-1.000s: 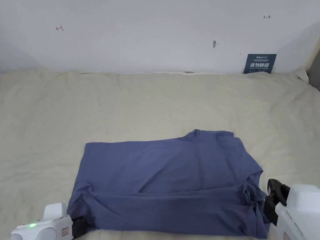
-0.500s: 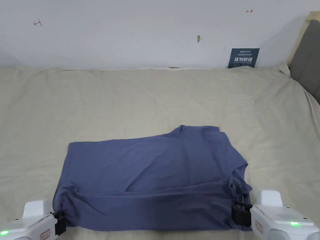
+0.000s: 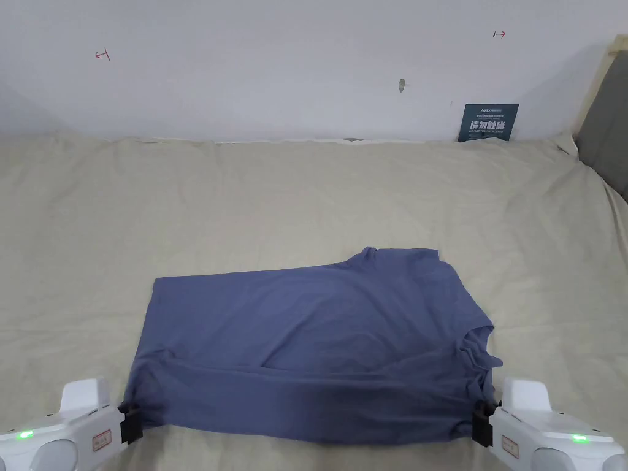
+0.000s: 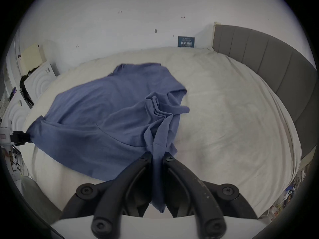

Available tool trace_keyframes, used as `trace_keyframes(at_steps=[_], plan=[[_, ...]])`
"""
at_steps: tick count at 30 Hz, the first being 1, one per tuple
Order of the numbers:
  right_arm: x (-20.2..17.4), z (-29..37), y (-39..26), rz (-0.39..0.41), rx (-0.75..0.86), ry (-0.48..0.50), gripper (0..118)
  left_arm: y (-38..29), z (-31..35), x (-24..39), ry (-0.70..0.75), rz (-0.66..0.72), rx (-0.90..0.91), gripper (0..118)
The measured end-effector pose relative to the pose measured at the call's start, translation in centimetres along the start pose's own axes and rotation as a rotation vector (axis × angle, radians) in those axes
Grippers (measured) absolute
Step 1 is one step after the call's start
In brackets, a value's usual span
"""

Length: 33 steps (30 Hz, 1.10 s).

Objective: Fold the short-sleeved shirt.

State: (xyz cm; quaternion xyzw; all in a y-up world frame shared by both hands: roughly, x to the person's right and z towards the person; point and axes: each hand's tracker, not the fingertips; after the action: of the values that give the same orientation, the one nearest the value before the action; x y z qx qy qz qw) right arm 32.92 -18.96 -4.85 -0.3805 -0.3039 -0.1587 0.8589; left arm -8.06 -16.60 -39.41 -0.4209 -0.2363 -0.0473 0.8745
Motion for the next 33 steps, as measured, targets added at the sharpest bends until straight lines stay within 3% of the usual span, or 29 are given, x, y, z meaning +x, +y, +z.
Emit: trace_keyframes(at_steps=[8,15,20,22,24,25,26,33], plan=[[1.4,5.4,-4.5,-0.086,0.0,0.068,13,-3.3,2.4,-2.6,0.018,0.013,-0.035,8],[1.9,3.5,-10.8,-0.123,-0.15,0.038,13,-8.1,2.4,-3.8,0.036,0.019,-0.143,8],[1.9,3.7,-10.5,-0.142,-0.14,0.04,15,-8.1,1.8,-2.6,0.086,0.006,-0.155,10],[1.6,4.6,-9.8,-0.149,-0.128,0.029,36,-7.6,2.2,-1.9,0.115,-0.002,-0.156,46],[1.0,5.9,-8.3,-0.123,-0.077,-0.003,77,-6.7,3.1,-1.3,0.143,-0.005,-0.149,96],[0.8,6.8,-7.3,-0.102,-0.033,-0.012,89,-6.0,4.2,-1.1,0.114,0.012,-0.097,106],[0.5,7.7,-6.3,-0.084,0.011,-0.013,97,-5.3,5.2,-0.9,0.079,0.024,-0.048,108],[-3.0,16.5,2.0,0.033,0.481,-0.017,98,0.8,15.3,4.9,0.005,-0.012,0.468,106]])
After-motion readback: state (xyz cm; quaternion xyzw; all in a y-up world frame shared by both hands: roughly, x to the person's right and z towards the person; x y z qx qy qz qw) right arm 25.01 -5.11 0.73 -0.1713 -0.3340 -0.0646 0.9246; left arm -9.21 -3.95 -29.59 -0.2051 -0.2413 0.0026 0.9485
